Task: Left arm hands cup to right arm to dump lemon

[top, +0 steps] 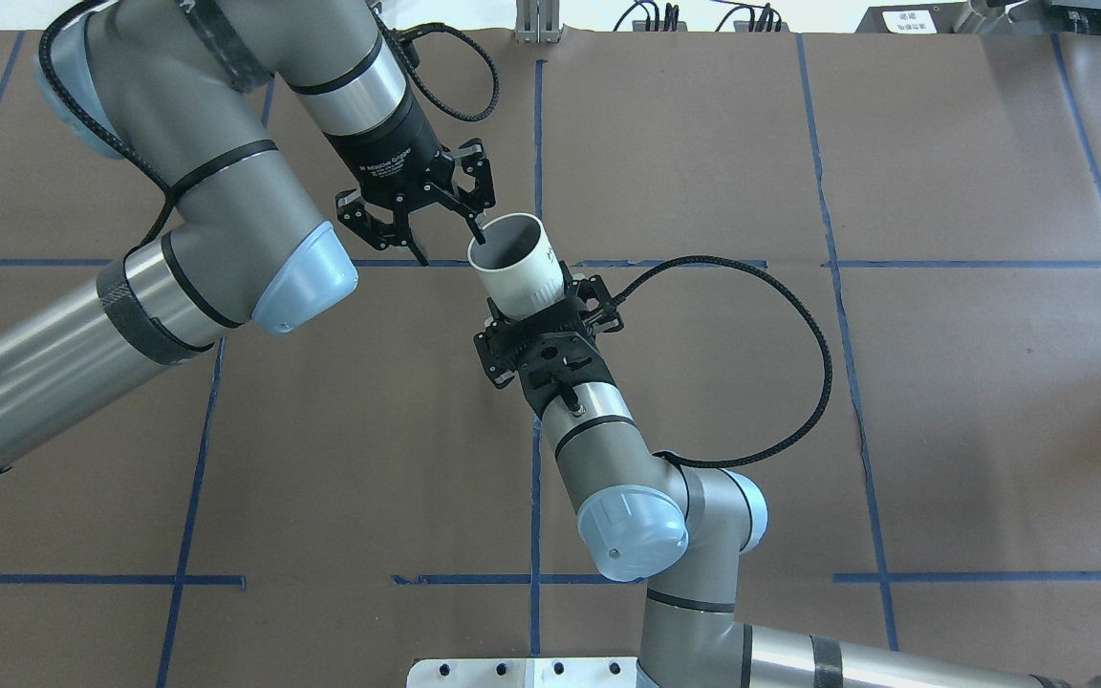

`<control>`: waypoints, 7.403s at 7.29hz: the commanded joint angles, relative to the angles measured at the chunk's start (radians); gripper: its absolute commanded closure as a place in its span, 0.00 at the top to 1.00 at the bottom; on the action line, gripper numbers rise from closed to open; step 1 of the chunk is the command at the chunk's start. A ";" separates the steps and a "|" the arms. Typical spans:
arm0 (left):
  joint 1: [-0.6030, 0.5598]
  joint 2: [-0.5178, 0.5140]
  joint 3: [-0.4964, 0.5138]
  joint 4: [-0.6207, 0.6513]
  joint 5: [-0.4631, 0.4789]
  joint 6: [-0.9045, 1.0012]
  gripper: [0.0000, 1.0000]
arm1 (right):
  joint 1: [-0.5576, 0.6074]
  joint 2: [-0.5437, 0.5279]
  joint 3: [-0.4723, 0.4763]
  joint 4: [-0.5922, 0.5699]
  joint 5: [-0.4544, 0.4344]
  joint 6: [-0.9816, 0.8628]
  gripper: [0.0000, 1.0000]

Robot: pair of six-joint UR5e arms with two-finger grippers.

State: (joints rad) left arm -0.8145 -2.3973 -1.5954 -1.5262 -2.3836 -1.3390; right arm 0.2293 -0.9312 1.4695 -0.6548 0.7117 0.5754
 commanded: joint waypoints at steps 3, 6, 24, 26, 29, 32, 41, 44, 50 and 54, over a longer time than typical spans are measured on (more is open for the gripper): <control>0.012 0.000 0.005 -0.002 0.000 0.000 0.62 | -0.007 0.017 0.000 0.000 0.000 0.000 0.44; 0.023 0.000 0.003 -0.002 0.000 0.000 0.45 | -0.007 0.017 0.000 0.000 0.002 0.000 0.45; -0.116 -0.011 0.201 -0.106 0.003 0.130 0.00 | -0.011 0.006 0.000 0.000 0.000 -0.005 1.00; -0.168 0.044 0.193 -0.098 0.000 0.226 0.00 | -0.010 0.014 0.021 0.001 0.005 -0.011 1.00; -0.266 0.249 0.083 -0.097 -0.016 0.491 0.00 | 0.109 0.029 0.028 -0.081 0.223 0.026 1.00; -0.331 0.474 -0.082 -0.098 -0.005 0.670 0.00 | 0.295 0.020 0.092 -0.397 0.569 0.123 1.00; -0.244 0.865 -0.196 -0.396 0.230 0.712 0.00 | 0.945 -0.364 0.149 -0.641 1.553 -0.263 1.00; -0.218 0.901 -0.193 -0.469 0.228 0.713 0.00 | 1.033 -0.460 0.178 -0.641 1.626 -0.278 1.00; -0.213 0.926 -0.158 -0.491 0.222 0.713 0.51 | 1.071 -0.512 0.180 -0.641 1.646 -0.345 1.00; -0.325 0.966 -0.179 -0.448 0.048 0.906 1.00 | 1.143 -0.599 0.180 -0.647 1.687 -0.448 1.00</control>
State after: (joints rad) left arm -1.0825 -1.4450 -1.7732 -1.9990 -2.2970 -0.5201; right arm 1.3342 -1.4888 1.6495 -1.2993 2.3697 0.1705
